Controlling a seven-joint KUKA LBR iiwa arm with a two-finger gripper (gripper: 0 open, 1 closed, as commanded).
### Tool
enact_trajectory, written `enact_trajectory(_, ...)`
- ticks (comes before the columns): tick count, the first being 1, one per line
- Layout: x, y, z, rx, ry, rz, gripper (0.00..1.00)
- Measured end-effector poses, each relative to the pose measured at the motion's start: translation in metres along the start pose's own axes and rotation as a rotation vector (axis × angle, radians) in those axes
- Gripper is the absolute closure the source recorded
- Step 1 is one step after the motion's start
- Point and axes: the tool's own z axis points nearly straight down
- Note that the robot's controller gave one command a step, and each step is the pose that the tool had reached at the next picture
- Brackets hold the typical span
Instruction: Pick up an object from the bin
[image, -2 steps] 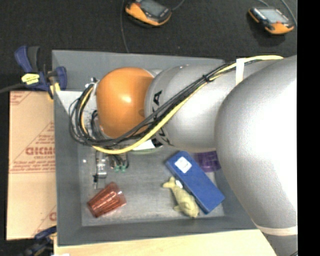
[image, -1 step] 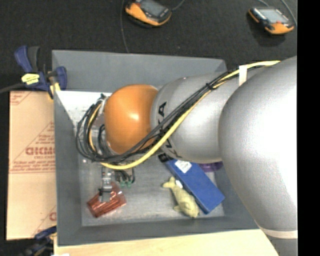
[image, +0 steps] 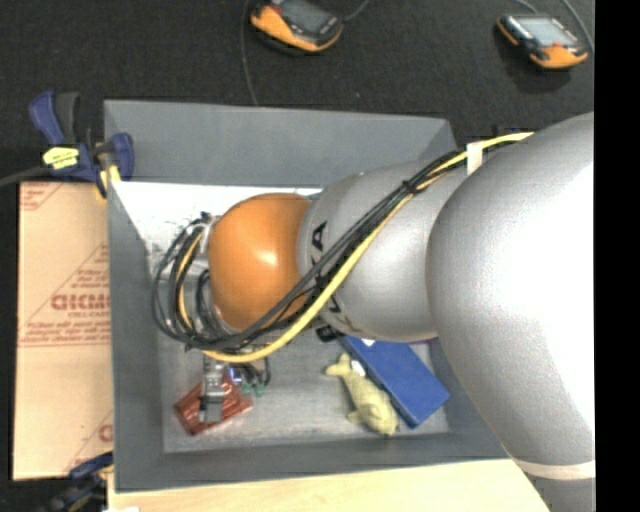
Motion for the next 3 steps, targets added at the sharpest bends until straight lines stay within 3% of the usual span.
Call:
enact_trajectory(1,-0.004,-0.036,0.065,-0.003,-0.007,-0.014,0.0)
enact_trajectory(2,-0.001,-0.04,0.081,-0.007,-0.02,-0.151,1.0)
enact_trajectory(3,0.001,-0.037,0.076,-0.008,-0.016,-0.17,1.0)
